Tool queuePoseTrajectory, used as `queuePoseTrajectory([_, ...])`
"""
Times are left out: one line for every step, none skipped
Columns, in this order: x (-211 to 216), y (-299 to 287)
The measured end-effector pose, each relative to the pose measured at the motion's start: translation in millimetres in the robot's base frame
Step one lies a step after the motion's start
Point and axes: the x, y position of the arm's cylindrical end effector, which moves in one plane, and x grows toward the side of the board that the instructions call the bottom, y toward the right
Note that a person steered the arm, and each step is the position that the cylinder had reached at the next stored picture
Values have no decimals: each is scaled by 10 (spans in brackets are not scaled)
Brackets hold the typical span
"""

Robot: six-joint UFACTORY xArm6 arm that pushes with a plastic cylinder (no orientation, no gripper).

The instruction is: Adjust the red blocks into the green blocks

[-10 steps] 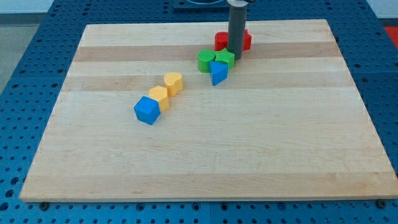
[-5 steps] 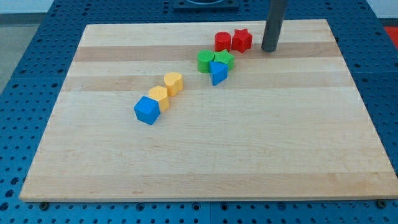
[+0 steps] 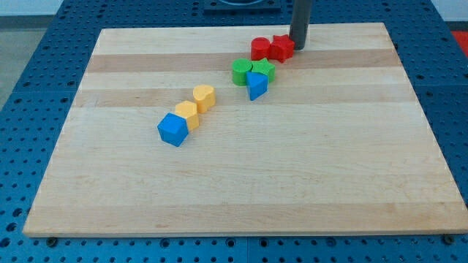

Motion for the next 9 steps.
queuePoseTrajectory([24,-140])
queuePoseTrajectory([54,-260])
queuePoseTrajectory([68,-363])
queuePoseTrajectory([76,-405])
queuePoseTrajectory([27,-405])
queuePoseTrajectory([-63,-435])
queuePoseTrajectory([-49,-456])
queuePoseTrajectory([-24,-328])
queuePoseTrajectory([-16,-49])
